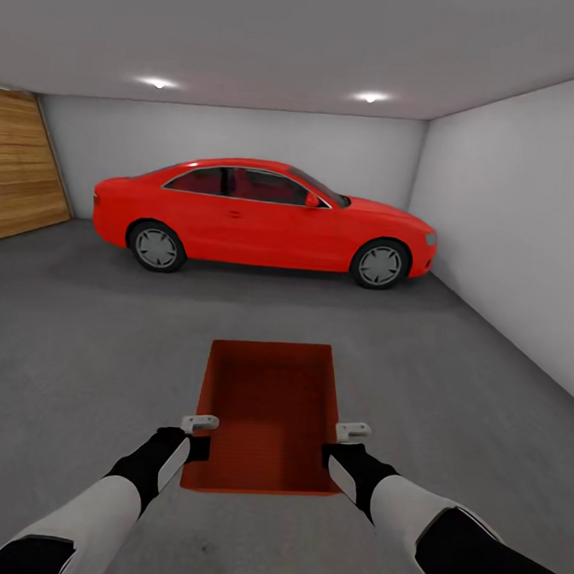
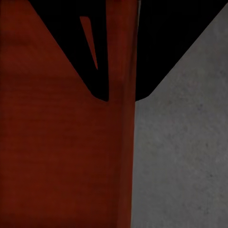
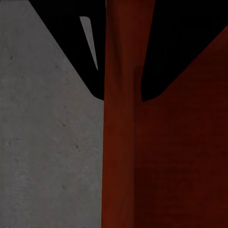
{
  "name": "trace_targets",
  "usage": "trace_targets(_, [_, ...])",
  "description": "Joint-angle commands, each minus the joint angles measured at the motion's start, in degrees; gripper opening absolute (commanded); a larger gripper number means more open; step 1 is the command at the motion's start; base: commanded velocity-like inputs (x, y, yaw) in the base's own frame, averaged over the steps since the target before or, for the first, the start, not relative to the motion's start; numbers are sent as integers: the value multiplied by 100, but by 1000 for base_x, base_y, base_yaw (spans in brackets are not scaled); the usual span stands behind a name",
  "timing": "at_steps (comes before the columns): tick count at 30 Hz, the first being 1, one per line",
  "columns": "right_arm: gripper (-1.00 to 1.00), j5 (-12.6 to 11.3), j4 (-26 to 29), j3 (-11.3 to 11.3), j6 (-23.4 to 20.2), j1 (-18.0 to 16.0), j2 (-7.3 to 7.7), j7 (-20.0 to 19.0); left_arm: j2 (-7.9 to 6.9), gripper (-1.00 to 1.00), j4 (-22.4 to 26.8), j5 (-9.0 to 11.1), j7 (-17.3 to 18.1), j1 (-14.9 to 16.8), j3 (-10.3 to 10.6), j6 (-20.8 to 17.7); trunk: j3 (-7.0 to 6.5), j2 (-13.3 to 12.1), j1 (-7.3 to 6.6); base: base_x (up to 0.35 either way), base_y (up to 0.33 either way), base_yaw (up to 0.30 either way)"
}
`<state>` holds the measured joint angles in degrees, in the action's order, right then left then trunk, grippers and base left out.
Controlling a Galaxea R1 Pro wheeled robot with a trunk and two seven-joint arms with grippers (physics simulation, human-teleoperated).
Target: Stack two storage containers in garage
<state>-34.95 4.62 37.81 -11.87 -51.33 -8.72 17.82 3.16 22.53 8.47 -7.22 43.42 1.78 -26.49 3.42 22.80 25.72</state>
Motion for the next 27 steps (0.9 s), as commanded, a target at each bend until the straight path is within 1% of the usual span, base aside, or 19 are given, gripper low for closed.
trace_targets(1, [-100,172,189,-64,-44,-8,-7,55,44,-100,-3,-144,-78,0,-27,-55,13,13,7,323,0,0])
trace_targets(25, [-100,172,189,-64,-42,-8,-7,55,45,-100,-3,-144,-78,0,-27,-52,13,13,7,323,0,0])
trace_targets(27, [-100,172,189,-64,-37,-8,-16,63,44,-100,-3,-144,-78,0,-27,-55,13,13,7,323,0,-181])
